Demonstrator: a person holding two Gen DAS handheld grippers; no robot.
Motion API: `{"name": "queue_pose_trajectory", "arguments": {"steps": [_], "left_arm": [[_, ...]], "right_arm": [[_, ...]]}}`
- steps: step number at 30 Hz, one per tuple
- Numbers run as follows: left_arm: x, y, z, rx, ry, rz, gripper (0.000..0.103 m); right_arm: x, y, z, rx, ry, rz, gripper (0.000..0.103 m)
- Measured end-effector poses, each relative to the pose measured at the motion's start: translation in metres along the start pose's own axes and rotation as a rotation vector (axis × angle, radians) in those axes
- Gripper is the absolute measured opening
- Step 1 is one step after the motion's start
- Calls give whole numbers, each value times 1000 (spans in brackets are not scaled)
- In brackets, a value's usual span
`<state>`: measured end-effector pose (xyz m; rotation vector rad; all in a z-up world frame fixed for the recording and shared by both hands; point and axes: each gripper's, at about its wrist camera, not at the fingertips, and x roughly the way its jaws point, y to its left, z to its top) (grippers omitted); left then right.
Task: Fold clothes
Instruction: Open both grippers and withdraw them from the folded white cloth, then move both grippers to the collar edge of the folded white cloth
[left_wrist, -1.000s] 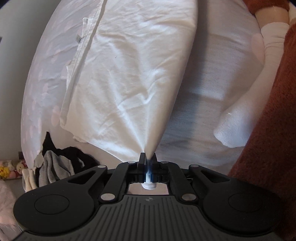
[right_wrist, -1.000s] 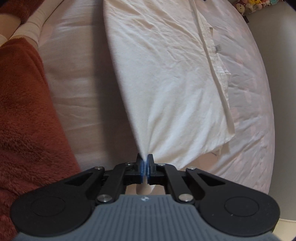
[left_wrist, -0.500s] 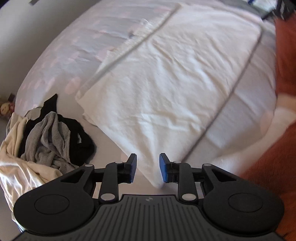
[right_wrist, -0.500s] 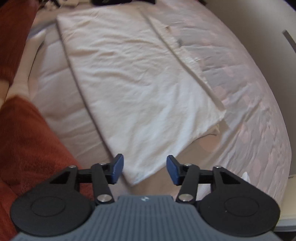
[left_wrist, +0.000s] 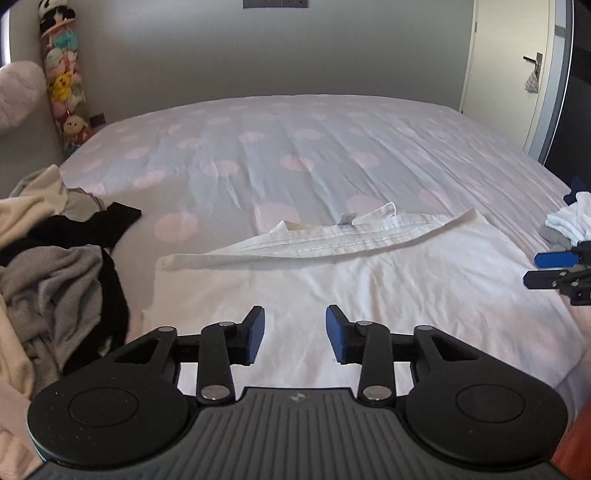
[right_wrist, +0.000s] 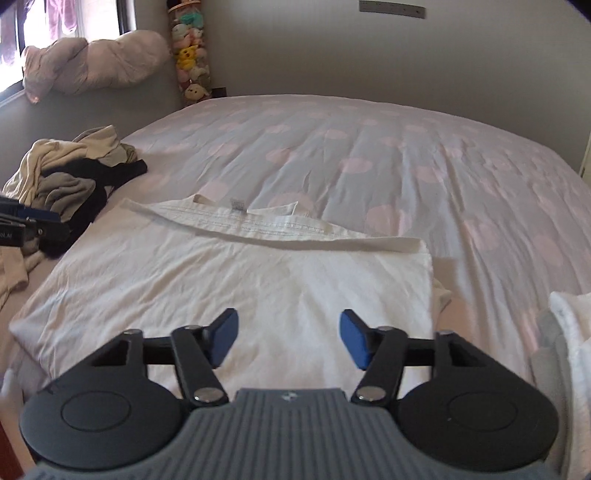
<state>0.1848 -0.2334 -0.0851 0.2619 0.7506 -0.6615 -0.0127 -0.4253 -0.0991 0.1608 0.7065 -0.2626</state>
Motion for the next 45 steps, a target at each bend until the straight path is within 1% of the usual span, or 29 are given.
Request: {"name": "queue_pose_trajectory", "arguments": {"steps": [3,5,6,10,11,14,18,22,27,31,35,39,42,43,44,45], "left_arm": [[26,-8,-2,15,16,4,28],[45,-10,-4,12,41,1,24],[54,-10,-5,10,54,-1,23],[90,-6,-5,-8,99,2,20],[98,-5,-4,-12,98,3,20],[115,-4,-1,-23,90,6,20],[131,-3,6,-34,53,20,20],[146,-7,16,-10,23,55,20],[163,-8,28,-21,-3,90,20],[172,-9,32,-9,-30,114,20],[175,-11,32,15,-51,131,20],[176,-12,34,33,-59,139,20],[171,-14,35,51,-58,145,20],[169,-13,35,48,-56,144,21],[166,-12,35,44,-54,143,23],[163,-11,36,41,-52,143,24]], "right_arm": [[25,8,2,-10,-4,-9,46],[42,11,4,-33,1,-13,32],[51,12,4,-41,5,-15,29],[86,11,7,-63,23,-28,27],[94,10,7,-64,28,-32,27],[116,6,9,-60,41,-39,27],[136,2,17,-55,17,-48,27],[155,-3,30,-13,10,-55,27],[176,-8,47,24,1,-58,27],[184,-14,51,48,-24,-42,27],[186,-22,50,74,-40,-19,24],[184,-26,47,85,-61,-2,24],[180,-27,46,84,-85,14,28],[177,-28,46,89,-90,16,31],[173,-29,46,93,-97,13,38],[169,-30,45,97,-106,4,41]]}}
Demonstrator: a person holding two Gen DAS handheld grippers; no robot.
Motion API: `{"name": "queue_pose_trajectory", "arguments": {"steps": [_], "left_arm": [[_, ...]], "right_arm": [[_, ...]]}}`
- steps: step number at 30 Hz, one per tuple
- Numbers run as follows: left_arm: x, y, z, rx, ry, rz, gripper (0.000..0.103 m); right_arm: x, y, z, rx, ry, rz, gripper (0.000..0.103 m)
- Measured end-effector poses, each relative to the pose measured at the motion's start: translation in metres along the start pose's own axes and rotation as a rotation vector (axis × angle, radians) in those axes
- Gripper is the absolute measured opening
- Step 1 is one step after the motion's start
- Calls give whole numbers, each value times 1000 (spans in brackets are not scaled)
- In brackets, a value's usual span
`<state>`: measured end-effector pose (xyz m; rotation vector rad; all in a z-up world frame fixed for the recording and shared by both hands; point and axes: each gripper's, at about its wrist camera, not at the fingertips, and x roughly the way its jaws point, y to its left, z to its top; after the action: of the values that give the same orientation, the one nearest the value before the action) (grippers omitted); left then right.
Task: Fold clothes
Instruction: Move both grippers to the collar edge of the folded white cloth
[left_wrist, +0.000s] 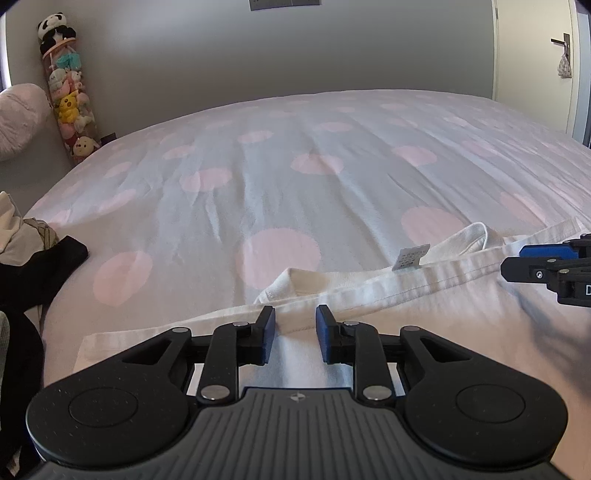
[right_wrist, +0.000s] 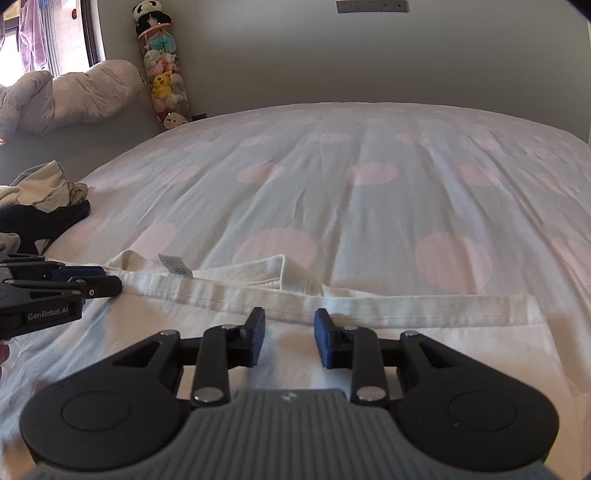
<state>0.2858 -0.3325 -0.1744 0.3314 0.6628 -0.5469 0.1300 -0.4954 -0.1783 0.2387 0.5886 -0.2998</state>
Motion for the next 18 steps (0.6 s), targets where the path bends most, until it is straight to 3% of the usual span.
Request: {"name": "queue_pose_trajectory", "arguments": {"steps": [6,8,14,18], "left_arm": [[-20,23,6,-72,56,-2,30],[-31,31,7,-92,77,-10,40],[-58,45,4,-59,117,-4,41],[-70,58,4,-65,136,13,41]], "right_arm": [[-30,-21,-2,84,19,-76,49],[-43,-32,-3,121,37,-109,50],[-97,-73,-4,224,66,-189,61],[-120,-107,-13,261,133,-226,66]]}}
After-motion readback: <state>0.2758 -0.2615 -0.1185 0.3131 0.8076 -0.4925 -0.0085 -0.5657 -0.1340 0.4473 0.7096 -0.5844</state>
